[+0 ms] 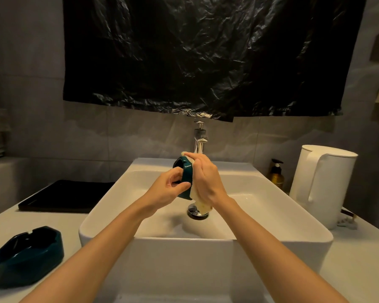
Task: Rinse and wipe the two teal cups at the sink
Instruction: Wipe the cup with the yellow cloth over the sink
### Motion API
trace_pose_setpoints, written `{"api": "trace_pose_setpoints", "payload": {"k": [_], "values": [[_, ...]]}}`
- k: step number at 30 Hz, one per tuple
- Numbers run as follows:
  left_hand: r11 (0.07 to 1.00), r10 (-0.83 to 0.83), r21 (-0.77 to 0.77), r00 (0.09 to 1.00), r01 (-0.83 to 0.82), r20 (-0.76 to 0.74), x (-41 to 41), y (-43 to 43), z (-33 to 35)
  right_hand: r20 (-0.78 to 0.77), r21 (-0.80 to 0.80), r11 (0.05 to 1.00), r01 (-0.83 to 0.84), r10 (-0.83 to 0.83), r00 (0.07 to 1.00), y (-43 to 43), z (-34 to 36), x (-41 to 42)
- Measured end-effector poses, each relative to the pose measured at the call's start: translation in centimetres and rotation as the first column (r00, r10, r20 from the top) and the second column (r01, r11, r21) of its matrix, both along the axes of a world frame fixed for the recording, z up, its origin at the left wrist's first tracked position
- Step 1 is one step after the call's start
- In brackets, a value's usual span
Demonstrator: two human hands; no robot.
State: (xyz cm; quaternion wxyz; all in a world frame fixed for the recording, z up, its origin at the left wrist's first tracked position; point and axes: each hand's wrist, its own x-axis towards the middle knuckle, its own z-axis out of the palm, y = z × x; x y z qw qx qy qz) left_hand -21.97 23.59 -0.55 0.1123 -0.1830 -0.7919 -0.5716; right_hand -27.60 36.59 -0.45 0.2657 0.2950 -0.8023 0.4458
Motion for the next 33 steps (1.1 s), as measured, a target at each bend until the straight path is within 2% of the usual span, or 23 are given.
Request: {"api": "trace_pose_setpoints", "payload": {"k": [1,4,6,7,9,11,14,17,21,24,26,30,33], "values": [[1.000,-0.004,-0.009,1.000,0.004,0.004,0.0,0.0,0.0,0.000,-0.014,1.000,-0.003,0.003,1.000,0.0,-0.2,0.2],[0.999,-0.027,0.018,0.999,0.027,-0.022,0.2,0.2,0.2,-0.252,0.109,0.994,-0.021,0.048,0.967,0.6,-0.5,0.7],[0.998,-0.056,0.035,0.998,0.057,-0.032,0.3,0.2,0.3,-0.297,0.110,0.994,-0.024,0.055,0.953,0.8,-0.2,0.2],[0.997,-0.070,0.030,0.997,0.070,-0.024,0.4,0.3,0.3,-0.239,0.047,0.999,-0.025,0.035,0.970,0.8,0.0,0.0],[0.997,-0.082,0.003,0.997,0.082,0.010,0.6,0.3,0.4,-0.002,-0.150,0.988,-0.048,0.048,0.999,0.7,0.6,-0.1],[0.997,-0.076,0.007,0.995,0.076,0.056,0.6,0.3,0.5,0.180,-0.273,0.961,-0.050,0.102,0.978,0.8,0.9,-0.4],[0.990,-0.123,0.084,0.987,0.115,0.099,0.5,0.1,0.7,0.244,-0.322,0.947,0.010,0.072,0.967,1.5,1.1,-0.5],[0.933,-0.257,0.283,0.961,0.221,0.100,0.4,-0.3,1.0,0.240,-0.349,0.937,0.029,0.060,0.969,1.9,1.0,-0.5],[0.848,-0.297,0.487,0.949,0.209,0.110,0.5,-0.7,1.5,0.173,-0.296,0.952,0.074,-0.023,0.985,2.2,0.5,-0.8],[0.822,-0.238,0.558,0.958,0.113,0.157,0.4,-0.9,1.6,0.153,-0.400,0.910,0.115,-0.057,0.987,2.7,0.9,-0.4],[0.826,-0.222,0.556,0.960,0.092,0.172,0.3,-1.0,1.6,0.103,-0.442,0.893,0.080,-0.038,0.994,2.8,1.3,0.2],[0.858,-0.164,0.512,0.970,0.051,0.179,0.3,-0.7,1.6,-0.099,-0.275,0.960,-0.058,0.032,0.995,1.6,0.9,1.5],[0.864,-0.099,0.503,0.977,-0.008,0.186,0.0,-1.0,1.5,-0.319,-0.134,0.987,-0.093,0.045,0.947,1.2,0.2,1.5]]}}
